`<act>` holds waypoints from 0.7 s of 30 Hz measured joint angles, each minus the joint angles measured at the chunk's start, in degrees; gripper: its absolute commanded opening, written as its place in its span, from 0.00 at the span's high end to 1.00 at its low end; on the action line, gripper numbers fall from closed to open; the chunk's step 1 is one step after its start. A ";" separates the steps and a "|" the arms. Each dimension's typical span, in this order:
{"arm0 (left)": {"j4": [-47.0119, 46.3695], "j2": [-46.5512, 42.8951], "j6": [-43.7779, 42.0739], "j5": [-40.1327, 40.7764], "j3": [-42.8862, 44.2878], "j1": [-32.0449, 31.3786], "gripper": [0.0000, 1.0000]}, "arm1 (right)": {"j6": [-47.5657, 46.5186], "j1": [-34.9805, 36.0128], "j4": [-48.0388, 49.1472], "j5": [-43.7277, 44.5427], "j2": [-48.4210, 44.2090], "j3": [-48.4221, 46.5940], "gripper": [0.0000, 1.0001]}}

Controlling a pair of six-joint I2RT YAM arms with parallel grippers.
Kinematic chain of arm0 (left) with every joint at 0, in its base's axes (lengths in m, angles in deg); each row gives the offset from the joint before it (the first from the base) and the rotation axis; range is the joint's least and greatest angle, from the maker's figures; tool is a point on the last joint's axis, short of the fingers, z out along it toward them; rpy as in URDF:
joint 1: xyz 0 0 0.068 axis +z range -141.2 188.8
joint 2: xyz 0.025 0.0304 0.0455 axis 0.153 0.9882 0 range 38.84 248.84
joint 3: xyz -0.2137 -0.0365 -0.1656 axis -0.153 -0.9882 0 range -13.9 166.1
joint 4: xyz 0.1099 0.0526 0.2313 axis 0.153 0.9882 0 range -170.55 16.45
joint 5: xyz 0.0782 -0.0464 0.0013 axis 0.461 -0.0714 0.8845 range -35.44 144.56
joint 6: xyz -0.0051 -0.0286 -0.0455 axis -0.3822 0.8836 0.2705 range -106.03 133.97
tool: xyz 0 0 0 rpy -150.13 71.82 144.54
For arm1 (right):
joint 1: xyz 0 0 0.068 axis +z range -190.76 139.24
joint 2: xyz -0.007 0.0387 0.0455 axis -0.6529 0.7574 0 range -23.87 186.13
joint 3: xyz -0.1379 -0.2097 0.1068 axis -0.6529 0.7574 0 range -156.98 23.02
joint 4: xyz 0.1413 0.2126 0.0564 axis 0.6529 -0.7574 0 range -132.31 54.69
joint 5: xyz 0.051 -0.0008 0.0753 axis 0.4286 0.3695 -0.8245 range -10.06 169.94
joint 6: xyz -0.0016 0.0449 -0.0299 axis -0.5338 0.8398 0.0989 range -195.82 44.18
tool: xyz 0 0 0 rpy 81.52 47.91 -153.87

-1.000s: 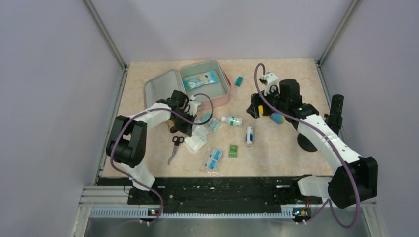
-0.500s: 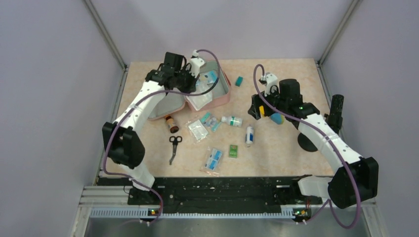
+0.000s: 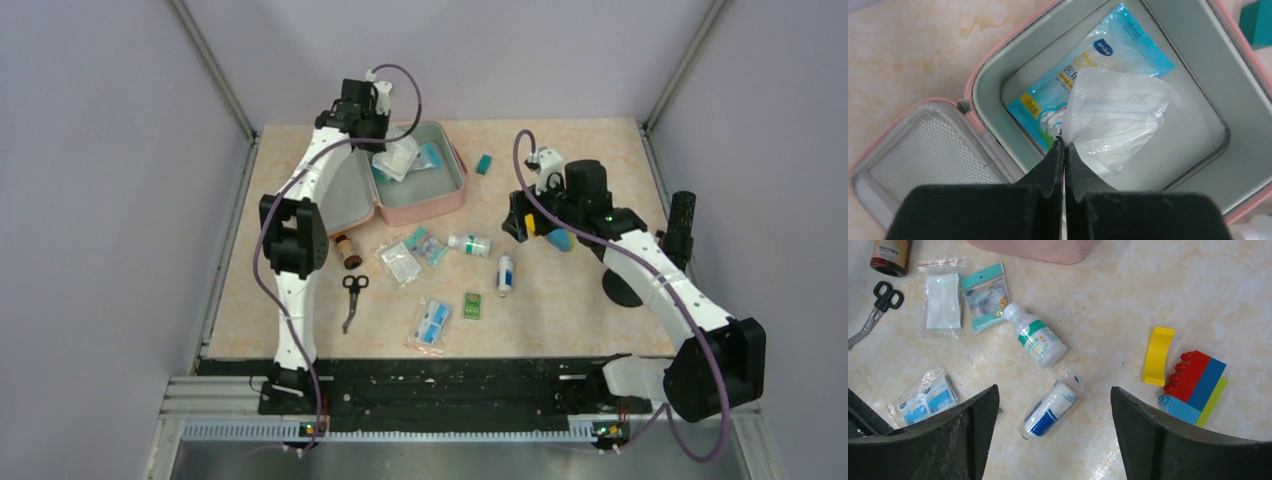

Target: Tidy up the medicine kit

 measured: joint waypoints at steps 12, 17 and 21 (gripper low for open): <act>-6.03 8.70 26.18 -4.70 4.52 -0.39 1.00 | -4.00 -0.26 -7.89 2.29 0.33 -0.92 0.20; -7.91 12.46 33.79 -4.28 4.94 -1.64 1.00 | -5.62 -0.26 -11.39 2.49 2.51 -4.28 0.20; -10.34 14.34 37.83 -3.78 5.51 -1.49 0.78 | -6.64 -0.26 -13.33 2.49 5.16 -6.75 0.20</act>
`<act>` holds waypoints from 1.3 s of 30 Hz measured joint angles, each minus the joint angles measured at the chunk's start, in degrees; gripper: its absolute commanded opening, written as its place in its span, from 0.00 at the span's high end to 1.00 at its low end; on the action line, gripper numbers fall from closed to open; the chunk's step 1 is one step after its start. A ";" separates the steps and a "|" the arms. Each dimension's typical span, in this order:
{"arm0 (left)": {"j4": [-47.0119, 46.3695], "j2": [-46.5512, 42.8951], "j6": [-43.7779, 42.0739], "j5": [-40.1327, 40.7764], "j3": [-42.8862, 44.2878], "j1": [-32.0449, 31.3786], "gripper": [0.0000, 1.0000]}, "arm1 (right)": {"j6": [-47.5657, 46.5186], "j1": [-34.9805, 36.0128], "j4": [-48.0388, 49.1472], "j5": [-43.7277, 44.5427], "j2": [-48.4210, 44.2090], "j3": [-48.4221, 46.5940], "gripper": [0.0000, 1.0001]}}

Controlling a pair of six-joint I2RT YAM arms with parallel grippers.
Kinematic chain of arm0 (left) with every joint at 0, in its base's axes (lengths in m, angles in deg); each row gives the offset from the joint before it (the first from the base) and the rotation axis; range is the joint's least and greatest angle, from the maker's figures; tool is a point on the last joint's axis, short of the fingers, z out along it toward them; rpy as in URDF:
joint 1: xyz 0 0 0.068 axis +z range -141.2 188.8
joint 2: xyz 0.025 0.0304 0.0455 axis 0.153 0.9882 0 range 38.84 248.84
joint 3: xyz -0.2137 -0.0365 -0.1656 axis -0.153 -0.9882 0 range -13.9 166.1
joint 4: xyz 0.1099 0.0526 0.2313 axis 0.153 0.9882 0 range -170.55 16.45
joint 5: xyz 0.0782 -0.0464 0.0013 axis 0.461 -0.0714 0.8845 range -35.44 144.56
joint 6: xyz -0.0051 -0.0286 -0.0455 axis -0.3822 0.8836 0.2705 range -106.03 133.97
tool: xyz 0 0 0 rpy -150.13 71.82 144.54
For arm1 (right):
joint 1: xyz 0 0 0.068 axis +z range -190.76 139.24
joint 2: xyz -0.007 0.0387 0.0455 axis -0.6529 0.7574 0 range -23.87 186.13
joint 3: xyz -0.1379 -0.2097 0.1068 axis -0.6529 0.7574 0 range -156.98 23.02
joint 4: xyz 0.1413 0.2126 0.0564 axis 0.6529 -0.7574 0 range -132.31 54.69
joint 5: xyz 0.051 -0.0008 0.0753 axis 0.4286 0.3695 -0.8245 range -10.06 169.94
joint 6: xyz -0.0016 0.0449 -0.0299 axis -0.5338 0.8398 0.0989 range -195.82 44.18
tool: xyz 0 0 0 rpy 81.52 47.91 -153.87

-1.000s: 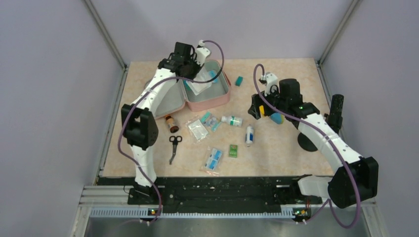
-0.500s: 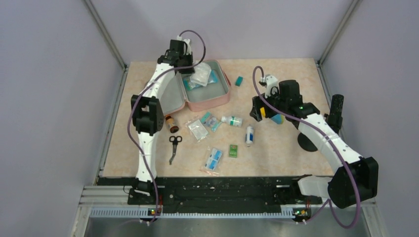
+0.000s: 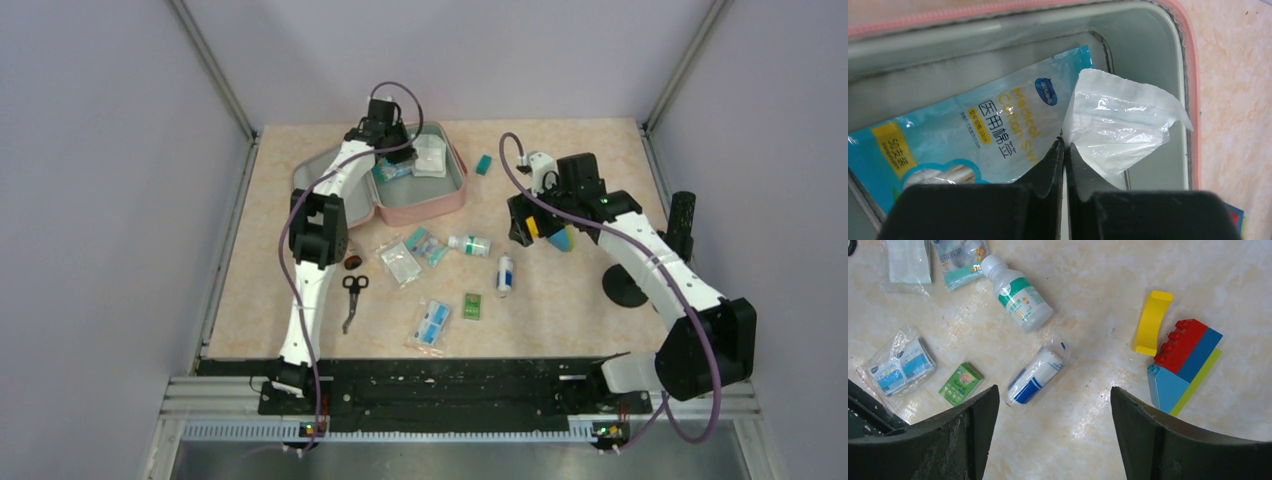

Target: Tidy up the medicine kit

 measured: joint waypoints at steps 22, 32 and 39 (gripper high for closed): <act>-10.56 -33.40 -8.74 -16.55 -31.36 3.23 0.29 | 0.72 0.00 5.38 -0.55 -2.10 1.66 0.15; -8.26 -60.26 -28.85 -13.29 -68.24 -0.31 0.30 | 3.21 0.00 9.40 -2.62 -8.33 8.83 0.16; -7.65 -59.82 -25.11 -4.70 -75.78 0.24 0.20 | 5.79 0.00 11.69 -4.81 -8.33 10.51 0.17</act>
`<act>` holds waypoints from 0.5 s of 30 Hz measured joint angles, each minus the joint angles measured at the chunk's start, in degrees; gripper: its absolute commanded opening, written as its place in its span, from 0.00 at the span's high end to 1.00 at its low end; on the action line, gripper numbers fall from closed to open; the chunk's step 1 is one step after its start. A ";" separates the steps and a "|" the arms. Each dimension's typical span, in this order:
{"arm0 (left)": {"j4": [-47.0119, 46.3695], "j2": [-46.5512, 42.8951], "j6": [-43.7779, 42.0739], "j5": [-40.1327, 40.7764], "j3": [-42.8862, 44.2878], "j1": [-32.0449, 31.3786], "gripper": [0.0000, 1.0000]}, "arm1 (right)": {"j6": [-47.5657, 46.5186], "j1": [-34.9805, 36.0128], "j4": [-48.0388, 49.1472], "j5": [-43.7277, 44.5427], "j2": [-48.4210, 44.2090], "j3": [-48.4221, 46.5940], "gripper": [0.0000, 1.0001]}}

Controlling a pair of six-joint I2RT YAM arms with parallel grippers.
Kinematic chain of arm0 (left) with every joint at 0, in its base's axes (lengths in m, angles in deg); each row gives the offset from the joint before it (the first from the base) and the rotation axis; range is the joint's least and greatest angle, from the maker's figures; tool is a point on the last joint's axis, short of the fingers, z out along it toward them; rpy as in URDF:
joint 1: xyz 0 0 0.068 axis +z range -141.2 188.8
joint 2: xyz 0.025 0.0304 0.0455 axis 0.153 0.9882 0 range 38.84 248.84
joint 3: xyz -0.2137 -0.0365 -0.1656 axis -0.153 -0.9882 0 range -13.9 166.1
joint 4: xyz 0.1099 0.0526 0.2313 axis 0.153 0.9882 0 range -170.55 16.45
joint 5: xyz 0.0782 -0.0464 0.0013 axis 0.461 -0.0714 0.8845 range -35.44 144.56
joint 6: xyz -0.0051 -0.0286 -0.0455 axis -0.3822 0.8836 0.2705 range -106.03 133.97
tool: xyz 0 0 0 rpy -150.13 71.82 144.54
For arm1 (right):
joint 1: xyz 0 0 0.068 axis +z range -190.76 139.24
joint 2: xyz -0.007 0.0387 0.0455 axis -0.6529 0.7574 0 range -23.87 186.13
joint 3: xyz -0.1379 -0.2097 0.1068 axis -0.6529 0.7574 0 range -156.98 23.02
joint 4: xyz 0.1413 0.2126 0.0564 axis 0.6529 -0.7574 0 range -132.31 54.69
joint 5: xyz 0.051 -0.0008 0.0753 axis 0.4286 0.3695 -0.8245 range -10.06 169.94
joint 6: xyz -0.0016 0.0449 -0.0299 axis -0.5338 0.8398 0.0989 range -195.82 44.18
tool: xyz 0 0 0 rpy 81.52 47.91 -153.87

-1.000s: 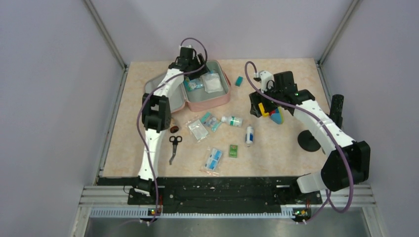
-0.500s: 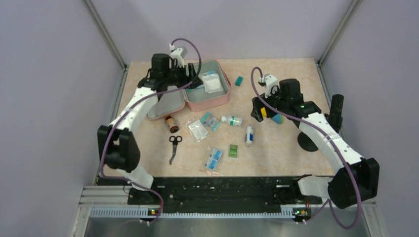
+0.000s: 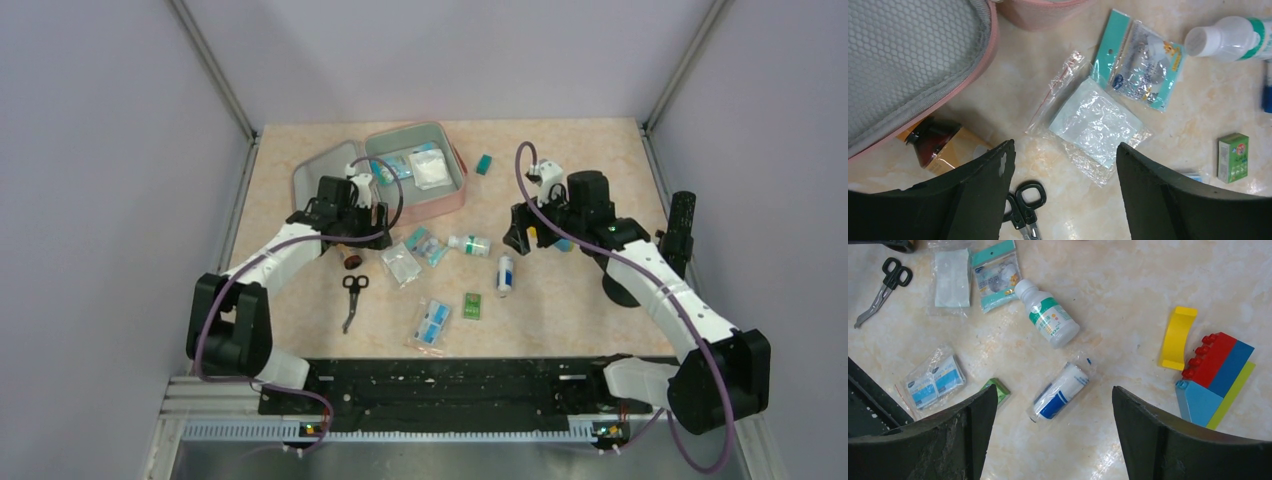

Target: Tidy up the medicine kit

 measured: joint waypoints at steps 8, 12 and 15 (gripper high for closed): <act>-3.54 5.44 0.79 3.02 -0.70 0.00 0.22 | 0.92 0.00 1.09 -0.76 -0.13 0.15 0.17; -3.82 8.72 0.02 2.10 -0.55 0.00 0.26 | 0.90 -0.02 1.42 -0.76 -1.16 1.01 0.17; -3.65 11.23 -1.25 -0.07 -0.13 0.00 0.32 | 0.87 0.00 1.46 -0.74 -1.99 1.79 0.17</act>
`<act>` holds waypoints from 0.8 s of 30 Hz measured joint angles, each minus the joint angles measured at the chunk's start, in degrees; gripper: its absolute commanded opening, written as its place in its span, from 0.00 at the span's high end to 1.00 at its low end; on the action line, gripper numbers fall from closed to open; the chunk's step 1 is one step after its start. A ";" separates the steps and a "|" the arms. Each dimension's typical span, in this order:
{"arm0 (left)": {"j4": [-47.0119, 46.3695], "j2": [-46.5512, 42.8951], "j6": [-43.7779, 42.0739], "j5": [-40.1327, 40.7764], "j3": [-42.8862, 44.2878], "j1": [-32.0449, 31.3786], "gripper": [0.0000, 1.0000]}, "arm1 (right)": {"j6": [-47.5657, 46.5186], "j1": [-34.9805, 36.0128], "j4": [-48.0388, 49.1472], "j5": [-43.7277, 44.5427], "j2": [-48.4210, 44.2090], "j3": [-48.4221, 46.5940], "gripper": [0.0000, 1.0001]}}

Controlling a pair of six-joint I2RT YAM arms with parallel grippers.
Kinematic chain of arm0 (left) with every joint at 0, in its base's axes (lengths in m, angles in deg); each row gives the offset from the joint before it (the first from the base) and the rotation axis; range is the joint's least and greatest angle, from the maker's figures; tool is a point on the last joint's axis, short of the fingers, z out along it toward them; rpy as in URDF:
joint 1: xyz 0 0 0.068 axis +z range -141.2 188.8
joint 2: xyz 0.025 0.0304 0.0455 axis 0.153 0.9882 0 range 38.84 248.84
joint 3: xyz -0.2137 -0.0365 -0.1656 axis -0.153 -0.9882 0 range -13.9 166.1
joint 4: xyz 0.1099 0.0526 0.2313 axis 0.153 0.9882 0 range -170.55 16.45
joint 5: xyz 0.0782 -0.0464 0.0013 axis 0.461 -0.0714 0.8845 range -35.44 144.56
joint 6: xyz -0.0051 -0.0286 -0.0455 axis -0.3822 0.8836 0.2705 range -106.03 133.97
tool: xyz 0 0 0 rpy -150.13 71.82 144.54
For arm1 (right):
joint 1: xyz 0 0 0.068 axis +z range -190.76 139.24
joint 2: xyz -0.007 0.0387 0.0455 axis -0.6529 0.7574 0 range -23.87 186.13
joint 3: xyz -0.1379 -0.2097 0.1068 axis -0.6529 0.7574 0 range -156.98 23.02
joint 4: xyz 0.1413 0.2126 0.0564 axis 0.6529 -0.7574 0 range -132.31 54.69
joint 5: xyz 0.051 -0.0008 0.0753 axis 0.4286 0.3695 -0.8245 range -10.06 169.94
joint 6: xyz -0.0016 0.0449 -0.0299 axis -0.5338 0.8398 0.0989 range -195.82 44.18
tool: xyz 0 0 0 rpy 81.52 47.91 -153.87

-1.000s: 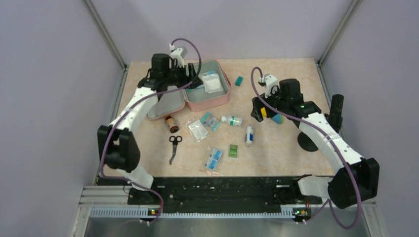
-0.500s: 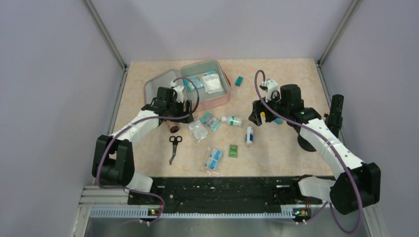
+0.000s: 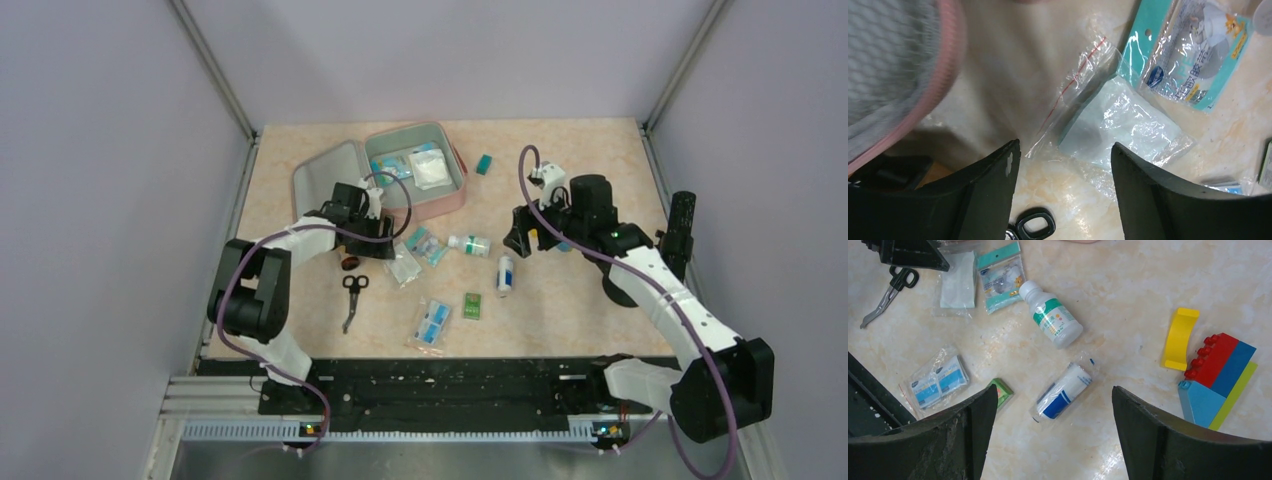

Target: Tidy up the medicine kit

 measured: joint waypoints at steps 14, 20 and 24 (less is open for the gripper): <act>3.78 2.56 -5.70 -8.66 2.45 0.00 1.00 | -0.04 -0.04 0.24 0.00 -0.39 0.94 0.17; 9.66 -0.59 -11.06 -15.63 6.99 -0.13 1.00 | -0.42 -0.04 0.20 0.04 -0.39 0.94 0.17; 13.90 -4.50 -15.85 -20.81 12.85 -0.81 1.00 | -0.52 -0.04 0.24 0.07 -0.39 0.94 0.17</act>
